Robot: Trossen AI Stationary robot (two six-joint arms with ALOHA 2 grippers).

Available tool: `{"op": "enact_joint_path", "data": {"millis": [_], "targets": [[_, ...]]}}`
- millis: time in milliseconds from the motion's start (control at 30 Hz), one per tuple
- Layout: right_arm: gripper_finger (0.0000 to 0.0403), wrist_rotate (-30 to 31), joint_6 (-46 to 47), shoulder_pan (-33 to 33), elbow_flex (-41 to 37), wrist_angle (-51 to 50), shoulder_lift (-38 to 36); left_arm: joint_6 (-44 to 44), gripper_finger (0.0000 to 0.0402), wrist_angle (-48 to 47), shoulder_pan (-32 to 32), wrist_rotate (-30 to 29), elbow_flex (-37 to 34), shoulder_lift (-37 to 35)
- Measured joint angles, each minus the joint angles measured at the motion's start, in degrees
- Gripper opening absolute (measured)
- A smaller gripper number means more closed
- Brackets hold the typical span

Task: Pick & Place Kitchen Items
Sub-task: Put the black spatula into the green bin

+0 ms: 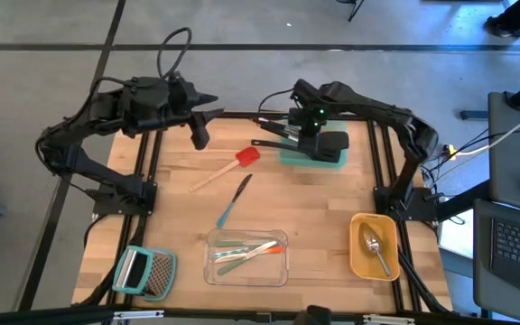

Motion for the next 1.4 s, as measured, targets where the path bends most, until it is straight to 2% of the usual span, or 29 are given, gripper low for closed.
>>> {"op": "enact_joint_path", "data": {"millis": [233,400,633,867,1133,1400], "targets": [[0.0065,-8.1,-2.3,-2.5,-10.5,13.2,-4.4,-8.1,0.0153,2.3,1.3,-0.9,0.0,1.7],[0.0065,-7.9,-2.3,-5.1,-17.7,20.2,-4.9,-12.2,0.0156,5.8,1.5,-0.8,0.0,3.1],[0.0065,-10.6,0.2,-7.4,-25.4,31.8,-4.9,-14.7,0.0157,11.4,0.7,-0.8,0.0,4.7],[0.0065,-10.4,-0.1,-8.3,-29.2,34.2,-4.9,-15.9,0.0157,15.5,-1.5,-2.3,0.0,5.9],[0.0065,-10.1,1.1,-9.2,-35.6,41.4,-4.9,-16.4,0.0157,16.6,-3.4,-5.0,0.0,6.9],[0.007,-7.5,1.4,-9.2,-36.2,42.0,-5.1,-15.9,0.0157,18.4,-5.0,-6.5,0.0,6.9]]}}
